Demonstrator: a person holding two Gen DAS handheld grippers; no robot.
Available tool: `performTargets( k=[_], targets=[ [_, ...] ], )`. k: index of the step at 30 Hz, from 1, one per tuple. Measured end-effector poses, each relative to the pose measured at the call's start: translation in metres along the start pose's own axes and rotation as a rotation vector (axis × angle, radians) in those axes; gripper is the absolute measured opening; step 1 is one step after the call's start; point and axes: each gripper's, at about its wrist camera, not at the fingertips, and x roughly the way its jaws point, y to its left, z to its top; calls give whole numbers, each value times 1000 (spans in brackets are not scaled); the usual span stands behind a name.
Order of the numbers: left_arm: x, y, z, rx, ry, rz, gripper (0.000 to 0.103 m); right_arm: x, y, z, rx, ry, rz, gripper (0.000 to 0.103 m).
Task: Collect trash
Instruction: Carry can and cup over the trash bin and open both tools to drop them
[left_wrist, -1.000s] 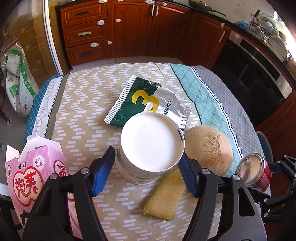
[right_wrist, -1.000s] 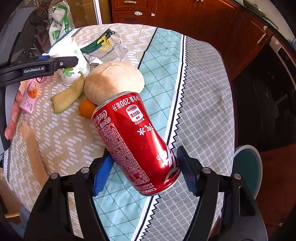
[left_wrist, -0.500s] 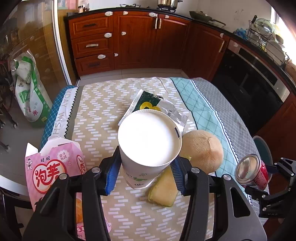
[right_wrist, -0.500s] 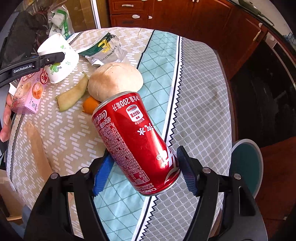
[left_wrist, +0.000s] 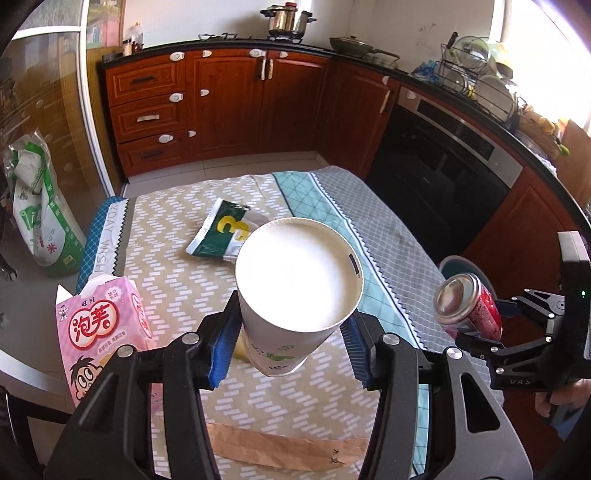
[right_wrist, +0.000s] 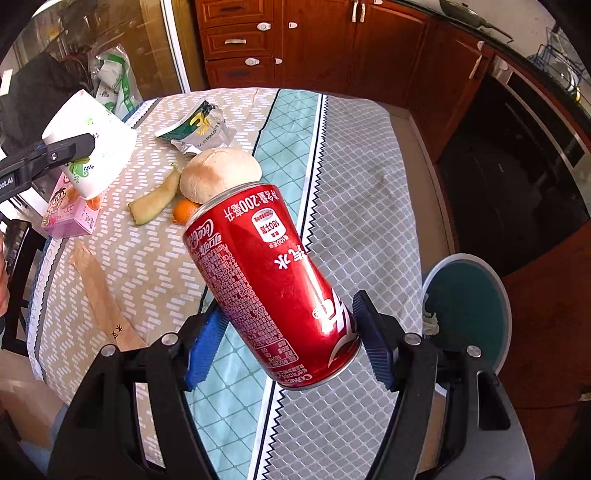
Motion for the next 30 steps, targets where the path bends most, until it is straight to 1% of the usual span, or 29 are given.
performTargets(
  k=[6,14,23,26,30],
  targets=[
    [-3,-50,-1,67,6,-72,53,-20,-33,-18,73,-31,-15,65],
    [14,-115,1,154,36,-158,53,-35,-90,-45,177,-58,-45,65],
    [53,-192,4,271,91,-238,53,-24,-176,-75,339,-53,-77,65],
    [71,-217,5,310,113,-265,53,-13,-209,-82,396,-34,-94,65],
    [98,-245,7,339,151,-300,53,7,-244,-89,457,-4,-107,66]
  ],
)
